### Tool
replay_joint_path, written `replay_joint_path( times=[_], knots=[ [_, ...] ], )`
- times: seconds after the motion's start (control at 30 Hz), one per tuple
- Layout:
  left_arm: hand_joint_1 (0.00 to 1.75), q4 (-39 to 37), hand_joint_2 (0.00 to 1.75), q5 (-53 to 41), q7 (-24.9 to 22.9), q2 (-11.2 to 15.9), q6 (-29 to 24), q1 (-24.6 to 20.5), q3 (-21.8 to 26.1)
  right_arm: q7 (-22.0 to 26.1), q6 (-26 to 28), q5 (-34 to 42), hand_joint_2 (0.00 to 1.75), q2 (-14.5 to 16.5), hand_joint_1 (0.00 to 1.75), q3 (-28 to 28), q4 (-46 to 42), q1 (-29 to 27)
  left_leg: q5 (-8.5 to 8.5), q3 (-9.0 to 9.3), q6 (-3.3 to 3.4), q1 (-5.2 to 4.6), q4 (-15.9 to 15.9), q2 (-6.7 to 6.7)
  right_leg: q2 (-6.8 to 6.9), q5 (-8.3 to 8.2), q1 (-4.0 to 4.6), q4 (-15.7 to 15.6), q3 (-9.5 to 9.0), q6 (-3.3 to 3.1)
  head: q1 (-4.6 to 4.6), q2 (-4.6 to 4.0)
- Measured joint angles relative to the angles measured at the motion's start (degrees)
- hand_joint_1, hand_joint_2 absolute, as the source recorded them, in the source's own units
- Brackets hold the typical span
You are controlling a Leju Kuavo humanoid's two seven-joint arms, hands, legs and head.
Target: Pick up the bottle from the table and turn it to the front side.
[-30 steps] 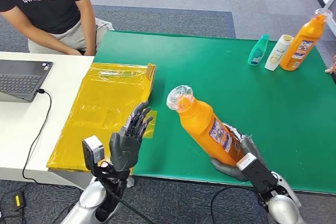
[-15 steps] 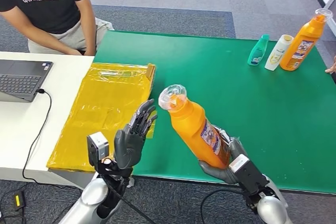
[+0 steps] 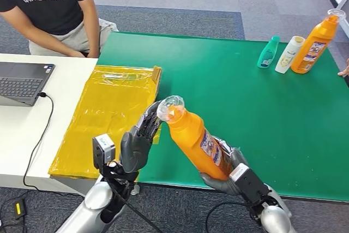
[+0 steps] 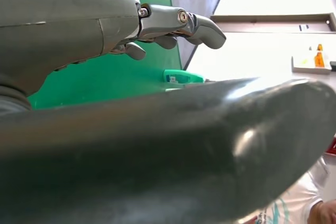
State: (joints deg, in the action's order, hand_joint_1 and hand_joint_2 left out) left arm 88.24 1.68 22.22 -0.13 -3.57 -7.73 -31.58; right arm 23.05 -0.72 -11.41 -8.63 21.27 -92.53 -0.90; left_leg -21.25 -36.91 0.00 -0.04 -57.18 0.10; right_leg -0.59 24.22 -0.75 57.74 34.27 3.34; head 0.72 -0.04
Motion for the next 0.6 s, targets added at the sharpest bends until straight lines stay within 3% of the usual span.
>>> replay_joint_path(
  times=[0.6],
  knots=[
    [0.00,0.0,0.00,-1.0,-1.3,0.3,0.1,-2.4,-1.1,0.0,-0.6,0.0,1.75,0.6,1.75,1.3,2.8,0.3,0.00,-0.02,0.00,0.00,0.0,0.00,0.00,0.00,0.00,0.0,0.01,0.00,0.00,0.00]
  ],
)
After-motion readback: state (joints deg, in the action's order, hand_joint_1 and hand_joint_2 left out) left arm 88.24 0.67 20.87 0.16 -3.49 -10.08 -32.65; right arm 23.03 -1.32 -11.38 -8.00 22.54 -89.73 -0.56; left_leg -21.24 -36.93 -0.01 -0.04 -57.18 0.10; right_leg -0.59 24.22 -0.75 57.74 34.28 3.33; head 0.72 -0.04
